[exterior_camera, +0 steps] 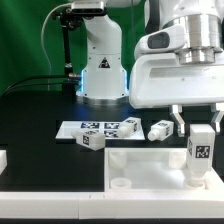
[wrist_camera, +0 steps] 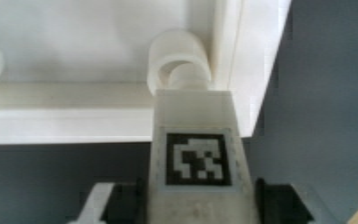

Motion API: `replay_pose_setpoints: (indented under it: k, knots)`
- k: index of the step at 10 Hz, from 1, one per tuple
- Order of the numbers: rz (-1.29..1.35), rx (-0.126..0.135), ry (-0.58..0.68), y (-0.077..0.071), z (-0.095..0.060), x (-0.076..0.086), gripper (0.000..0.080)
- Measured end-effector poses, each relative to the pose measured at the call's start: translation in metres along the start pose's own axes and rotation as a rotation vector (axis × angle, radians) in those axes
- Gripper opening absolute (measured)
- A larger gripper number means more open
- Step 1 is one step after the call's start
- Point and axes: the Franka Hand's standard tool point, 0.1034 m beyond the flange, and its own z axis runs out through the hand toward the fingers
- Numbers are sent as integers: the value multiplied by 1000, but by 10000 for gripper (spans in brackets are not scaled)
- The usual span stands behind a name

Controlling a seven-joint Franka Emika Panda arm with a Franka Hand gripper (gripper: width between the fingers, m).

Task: Assemble one leg

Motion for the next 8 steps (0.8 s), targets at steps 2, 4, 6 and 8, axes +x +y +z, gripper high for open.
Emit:
replay_pose_setpoints:
  k: [2,4,6,8]
  knots:
    - [-2,-10,0,5,9,-6,287]
    - [-4,-11,6,5,10,-6,287]
    - [-9,-12,38,2,11,-4,287]
    - [-22,-15,80,2,11,-3,287]
